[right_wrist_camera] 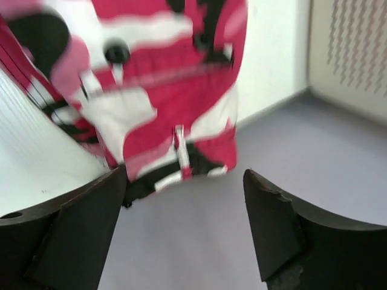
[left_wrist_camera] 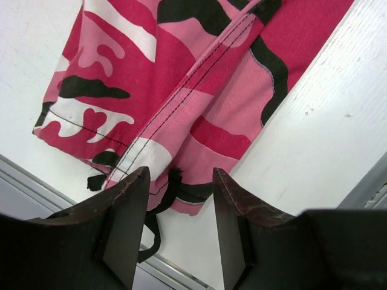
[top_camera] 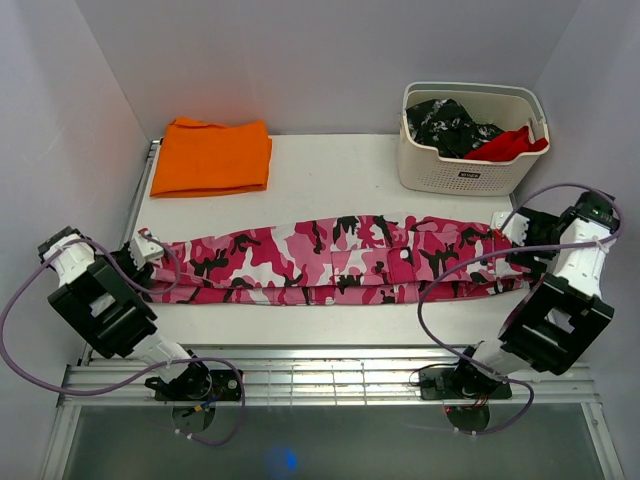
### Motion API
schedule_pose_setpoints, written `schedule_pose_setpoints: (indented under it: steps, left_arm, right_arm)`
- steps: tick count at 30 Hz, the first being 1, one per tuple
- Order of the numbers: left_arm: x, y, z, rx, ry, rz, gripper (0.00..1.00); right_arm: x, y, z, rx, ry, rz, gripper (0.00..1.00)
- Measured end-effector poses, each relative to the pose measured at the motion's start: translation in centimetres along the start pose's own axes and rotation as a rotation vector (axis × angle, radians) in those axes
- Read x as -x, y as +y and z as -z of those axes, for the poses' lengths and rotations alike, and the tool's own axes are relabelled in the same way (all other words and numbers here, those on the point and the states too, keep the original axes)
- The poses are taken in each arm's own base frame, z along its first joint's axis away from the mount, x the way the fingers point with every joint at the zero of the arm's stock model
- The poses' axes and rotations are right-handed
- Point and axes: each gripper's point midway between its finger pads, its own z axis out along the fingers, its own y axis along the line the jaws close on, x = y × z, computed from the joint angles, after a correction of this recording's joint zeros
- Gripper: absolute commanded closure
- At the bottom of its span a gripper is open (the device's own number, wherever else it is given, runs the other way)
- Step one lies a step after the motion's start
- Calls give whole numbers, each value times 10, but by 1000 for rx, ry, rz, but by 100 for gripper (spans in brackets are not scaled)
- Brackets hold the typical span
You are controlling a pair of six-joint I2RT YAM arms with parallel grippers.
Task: Fold and stack the trousers
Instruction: Fold the trousers
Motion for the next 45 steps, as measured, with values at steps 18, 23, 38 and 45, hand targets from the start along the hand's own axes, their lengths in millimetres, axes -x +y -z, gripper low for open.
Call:
schedule_pose_setpoints:
  steps: [18, 23, 38, 45]
  left_arm:
    - [80, -16, -15, -19, -132, 126, 31]
    - [149, -69, -55, -154, -173, 24, 31]
    - [205, -152, -154, -263, -32, -137, 42]
    - [193, -154, -175, -246, 37, -159, 44]
  right_arm:
    - [211, 132, -86, 325, -235, 202, 39]
    - [210, 127, -101, 287, -200, 195, 43]
    - [207, 111, -114, 204, -163, 165, 84]
    - [207, 111, -114, 204, -162, 161, 92]
